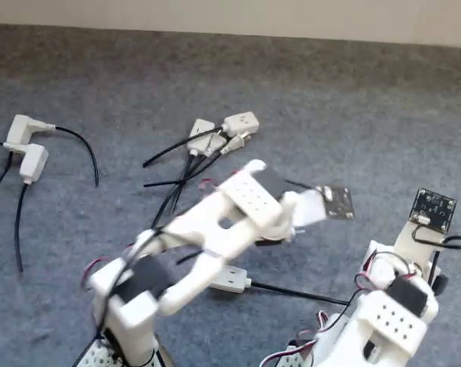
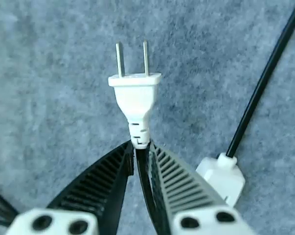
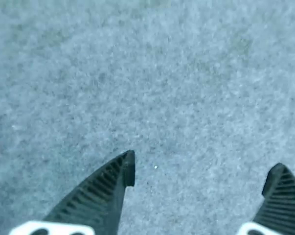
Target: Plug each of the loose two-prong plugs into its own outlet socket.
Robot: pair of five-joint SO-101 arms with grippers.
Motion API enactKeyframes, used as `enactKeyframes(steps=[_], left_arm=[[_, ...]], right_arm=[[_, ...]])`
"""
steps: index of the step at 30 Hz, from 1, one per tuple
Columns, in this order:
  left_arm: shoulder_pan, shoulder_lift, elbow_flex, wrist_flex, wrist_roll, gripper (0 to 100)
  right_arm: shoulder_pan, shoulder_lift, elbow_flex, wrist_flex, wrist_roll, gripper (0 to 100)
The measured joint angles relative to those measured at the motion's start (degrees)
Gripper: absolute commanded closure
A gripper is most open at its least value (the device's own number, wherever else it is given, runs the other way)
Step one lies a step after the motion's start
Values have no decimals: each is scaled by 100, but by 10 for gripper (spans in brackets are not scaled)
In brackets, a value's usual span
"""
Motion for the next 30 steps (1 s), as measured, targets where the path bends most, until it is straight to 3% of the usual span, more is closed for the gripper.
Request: enactKeyframes(steps=[2,7,17,24,27,30], left_arm=[[149,668,-431,18,193,780],[158,1662,-1600,888,466,791],[-554,422,-3103,2277,774,793],[-2013,-1477,-2716,2400,1881,793],[-2831,-2066,-1890,2409,2409,793],[-3499,-2532,-633,2374,2418,793]], right_arm=[[-9,-431,202,18,0,608],[-9,-791,299,255,167,608],[-580,343,53,360,571,608],[-1187,2031,-1741,1398,1169,608],[-1723,3042,-2822,2048,1723,608],[-2400,4079,-3771,2523,2611,608]])
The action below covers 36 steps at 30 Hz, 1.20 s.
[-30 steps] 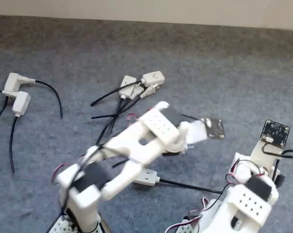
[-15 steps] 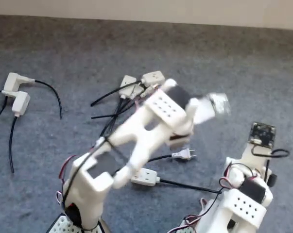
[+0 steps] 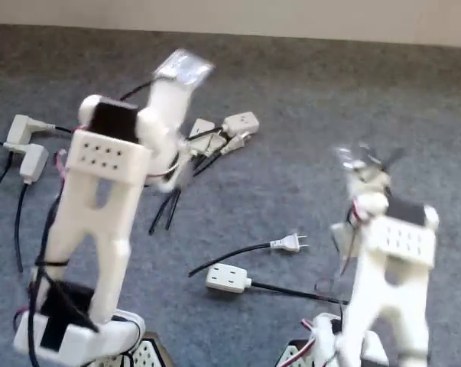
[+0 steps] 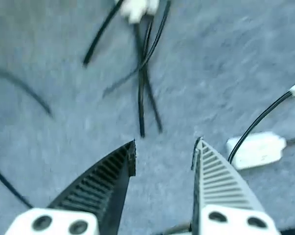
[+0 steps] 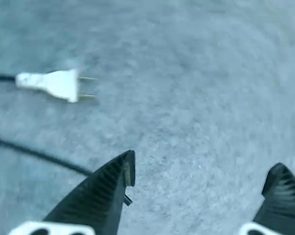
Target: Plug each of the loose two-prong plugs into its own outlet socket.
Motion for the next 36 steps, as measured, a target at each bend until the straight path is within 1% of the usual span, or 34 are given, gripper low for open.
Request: enactKeyframes(steps=[2,4,7,9,12,14,16,21,24,26,32,36], left_arm=[[-281,-431,1037,-325,-316,793],[-492,-985,2180,-826,-677,793],[-888,-2022,3903,-1600,-1116,790],[-1213,-2787,4967,-2057,-1354,790],[-1793,-3974,6374,-2637,-1723,790],[-2075,-4695,7156,-2910,-1899,790],[-2215,-5266,7807,-3130,-2031,790],[-2391,-6048,8782,-3640,-2075,790],[-2418,-6268,9196,-3921,-2101,790],[-2426,-6356,9284,-3991,-2145,790],[-2426,-6382,9363,-4000,-2374,790],[-2426,-6391,9363,-4000,-2374,792]], right_arm=[[-457,659,-510,185,659,608],[-747,1187,-932,246,1196,609],[-1108,1732,-1424,308,1451,611],[-1371,1934,-1591,308,1591,640],[-1626,2004,-1679,316,2101,714],[-1873,2004,-1679,316,2470,728],[-2101,2004,-1679,334,2857,728],[-2426,2004,-1503,624,3622,731],[-2453,2004,-1116,651,4105,731],[-2470,2004,-800,668,4281,732],[-2523,2004,114,-325,4369,732],[-2769,2004,484,-932,4343,732]])
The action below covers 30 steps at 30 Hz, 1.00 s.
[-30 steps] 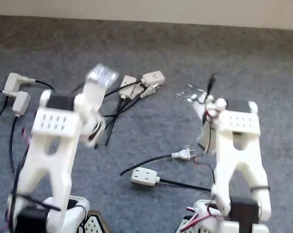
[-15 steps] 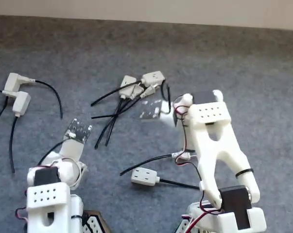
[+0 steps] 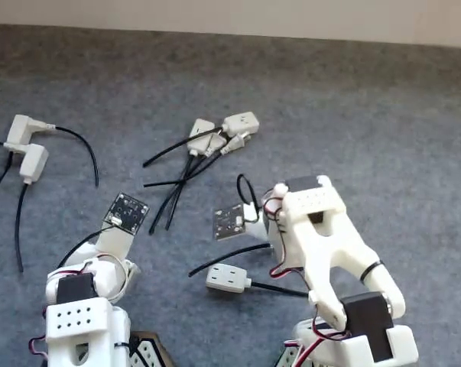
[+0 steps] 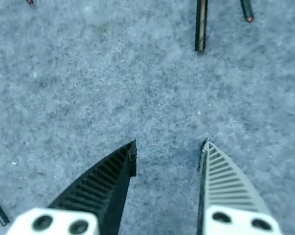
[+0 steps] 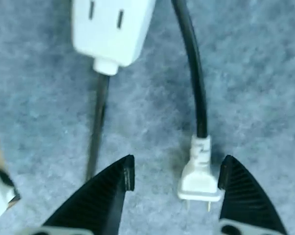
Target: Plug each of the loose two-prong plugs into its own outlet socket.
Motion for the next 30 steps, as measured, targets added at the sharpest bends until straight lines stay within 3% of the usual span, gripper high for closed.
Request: enactKeyframes(steps=[7,14,17,20,30], left_arm=[[0,0,0,0,0,792],[0,0,26,0,0,793],[0,0,44,0,0,793],[0,0,44,0,0,793],[-9,0,53,0,0,793]], right_arm=[[-114,0,53,-369,-360,863],[-299,0,53,-422,-765,891],[-369,0,53,-440,-870,998],[-378,0,53,-431,-1011,995],[-378,0,-651,-422,-2980,993]])
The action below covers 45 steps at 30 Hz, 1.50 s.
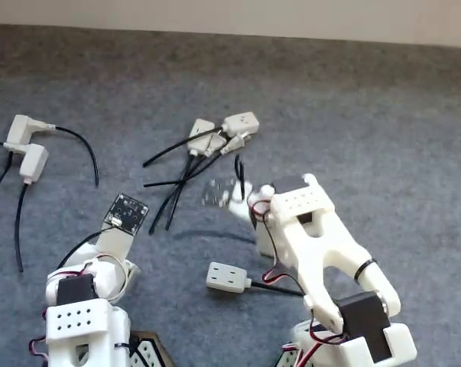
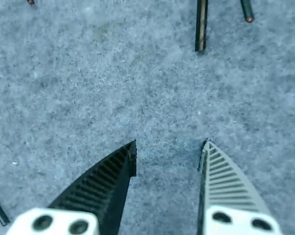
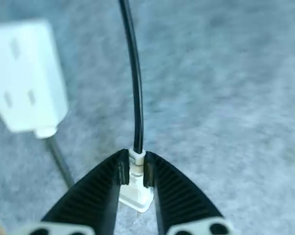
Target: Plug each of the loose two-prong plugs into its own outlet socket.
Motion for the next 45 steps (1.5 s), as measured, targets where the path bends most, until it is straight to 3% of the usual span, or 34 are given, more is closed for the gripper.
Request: enactKeyframes(steps=[5,10,13,18,25,30,36,45], left_arm=[[0,0,0,-9,0,790],[0,44,-343,-18,18,784],[9,35,-923,-35,387,705],[18,35,-2215,18,835,585],[774,35,-3710,721,1134,578],[1538,35,-4413,976,1556,556],[2629,35,-4510,949,2154,556],[2716,70,-3253,-325,2286,557]], right_arm=[[0,0,-1363,527,-1398,993],[0,0,-3068,993,-3516,993],[-62,0,-3560,1046,-4299,993],[-352,-501,-3218,440,-4782,993],[-897,-2822,-1152,-1336,-5099,993],[-1116,-4457,457,-1890,-5196,993],[-1152,-4958,897,-1873,-5240,993],[-1714,-4967,976,-1582,-5240,993]])
